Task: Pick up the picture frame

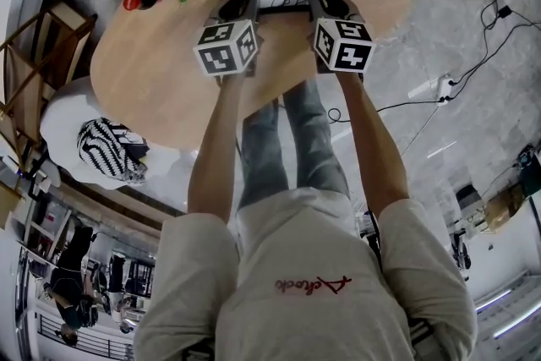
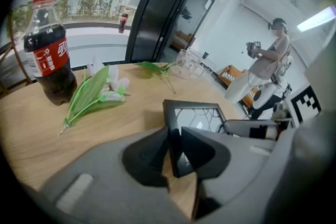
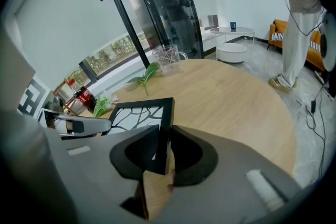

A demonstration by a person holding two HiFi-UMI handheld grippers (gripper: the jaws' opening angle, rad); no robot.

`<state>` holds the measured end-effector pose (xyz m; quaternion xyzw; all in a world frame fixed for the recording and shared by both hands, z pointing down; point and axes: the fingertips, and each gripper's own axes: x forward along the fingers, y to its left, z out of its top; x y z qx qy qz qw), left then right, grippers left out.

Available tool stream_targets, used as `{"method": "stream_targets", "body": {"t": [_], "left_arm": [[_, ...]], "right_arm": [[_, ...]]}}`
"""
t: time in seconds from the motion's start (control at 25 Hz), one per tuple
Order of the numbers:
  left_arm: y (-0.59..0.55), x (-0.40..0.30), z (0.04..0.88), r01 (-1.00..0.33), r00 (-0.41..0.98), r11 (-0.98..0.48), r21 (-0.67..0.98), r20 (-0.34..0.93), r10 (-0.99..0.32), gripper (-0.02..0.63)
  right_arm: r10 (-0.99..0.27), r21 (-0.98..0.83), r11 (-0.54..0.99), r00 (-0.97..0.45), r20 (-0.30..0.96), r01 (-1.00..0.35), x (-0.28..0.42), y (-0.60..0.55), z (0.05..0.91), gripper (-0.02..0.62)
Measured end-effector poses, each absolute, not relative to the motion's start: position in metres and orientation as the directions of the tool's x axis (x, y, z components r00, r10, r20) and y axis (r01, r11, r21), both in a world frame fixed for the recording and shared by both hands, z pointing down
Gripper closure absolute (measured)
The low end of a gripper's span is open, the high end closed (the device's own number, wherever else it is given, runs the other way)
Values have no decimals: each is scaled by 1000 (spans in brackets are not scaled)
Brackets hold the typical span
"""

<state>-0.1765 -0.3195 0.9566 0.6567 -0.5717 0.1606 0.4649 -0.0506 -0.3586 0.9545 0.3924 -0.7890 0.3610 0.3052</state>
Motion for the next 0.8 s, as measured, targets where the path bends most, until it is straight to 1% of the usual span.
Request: {"method": "stream_targets", "body": {"t": [0.36, 0.8], "left_arm": [[-324, -179, 912, -904, 281, 74, 420, 717, -638, 529], [-340, -188, 818, -918, 258, 34, 394, 661, -705, 531]], "right_arm": [[-438, -312, 446, -508, 741, -839, -53, -364, 909, 518], [-512, -289, 465, -520, 684, -837, -61, -377, 814, 518]]}}
